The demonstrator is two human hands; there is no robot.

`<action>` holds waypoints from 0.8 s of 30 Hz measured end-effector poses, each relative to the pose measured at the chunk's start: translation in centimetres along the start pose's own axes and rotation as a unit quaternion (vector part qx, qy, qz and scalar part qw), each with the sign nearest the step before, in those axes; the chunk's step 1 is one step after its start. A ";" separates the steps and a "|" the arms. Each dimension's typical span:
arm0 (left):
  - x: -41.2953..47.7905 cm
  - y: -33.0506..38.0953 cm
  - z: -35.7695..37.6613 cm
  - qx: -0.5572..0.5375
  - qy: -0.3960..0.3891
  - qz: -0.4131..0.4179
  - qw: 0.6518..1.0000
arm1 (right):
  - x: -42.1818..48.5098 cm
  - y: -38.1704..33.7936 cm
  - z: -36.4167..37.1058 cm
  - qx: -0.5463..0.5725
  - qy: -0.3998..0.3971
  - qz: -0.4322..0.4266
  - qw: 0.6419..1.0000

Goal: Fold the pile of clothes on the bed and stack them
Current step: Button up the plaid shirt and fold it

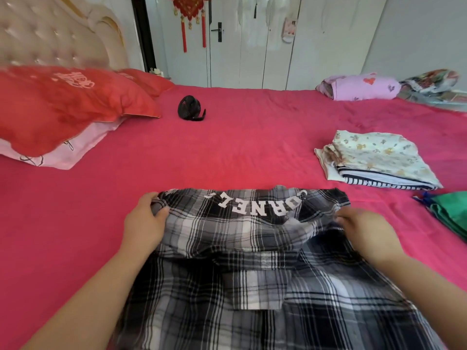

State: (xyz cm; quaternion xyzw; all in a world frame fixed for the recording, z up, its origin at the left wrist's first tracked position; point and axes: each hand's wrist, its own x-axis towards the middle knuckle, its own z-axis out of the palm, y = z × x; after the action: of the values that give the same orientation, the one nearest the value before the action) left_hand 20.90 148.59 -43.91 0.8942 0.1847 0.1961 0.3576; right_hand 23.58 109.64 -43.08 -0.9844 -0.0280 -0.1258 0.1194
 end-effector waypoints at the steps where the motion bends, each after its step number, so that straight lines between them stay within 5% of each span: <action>1: -0.1 0.2 -0.8 0.000 0.005 -0.001 1.000 | -0.2 0.2 -1.0 -0.004 0.025 -0.008 1.000; 3: -0.6 0.1 -2.0 0.046 -0.032 -0.010 0.998 | -1.0 1.0 -2.6 -0.002 0.005 -0.027 1.000; 5: -2.1 -0.5 -2.4 0.153 -0.108 -0.022 0.982 | -2.3 1.4 -3.0 -0.048 -0.130 -0.037 0.990; 7: -4.4 -0.6 -2.2 0.241 -0.105 0.014 0.965 | -3.8 1.4 -2.5 -0.109 -0.208 -0.049 0.971; 9: -6.9 0.1 -1.5 0.209 -0.062 0.131 0.967 | -5.3 0.3 -1.9 -0.044 -0.142 -0.080 0.986; 13: -11.1 0.6 0.7 0.198 -0.178 0.321 0.909 | -8.7 -3.7 0.3 0.066 -0.104 -0.186 0.975; 18: -11.8 1.5 2.4 0.207 -0.119 0.305 0.922 | -9.3 -7.6 2.7 0.025 -0.097 -0.175 0.979; 24: -11.6 4.3 0.5 0.095 -0.072 0.356 0.927 | -8.6 -8.7 -0.5 0.156 -0.028 -0.152 0.976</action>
State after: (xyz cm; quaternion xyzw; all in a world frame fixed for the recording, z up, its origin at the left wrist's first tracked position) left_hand 12.03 139.94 -43.67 0.9428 -0.1536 0.2272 0.1897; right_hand 14.45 117.71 -42.85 -0.9412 -0.1999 -0.1085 0.2499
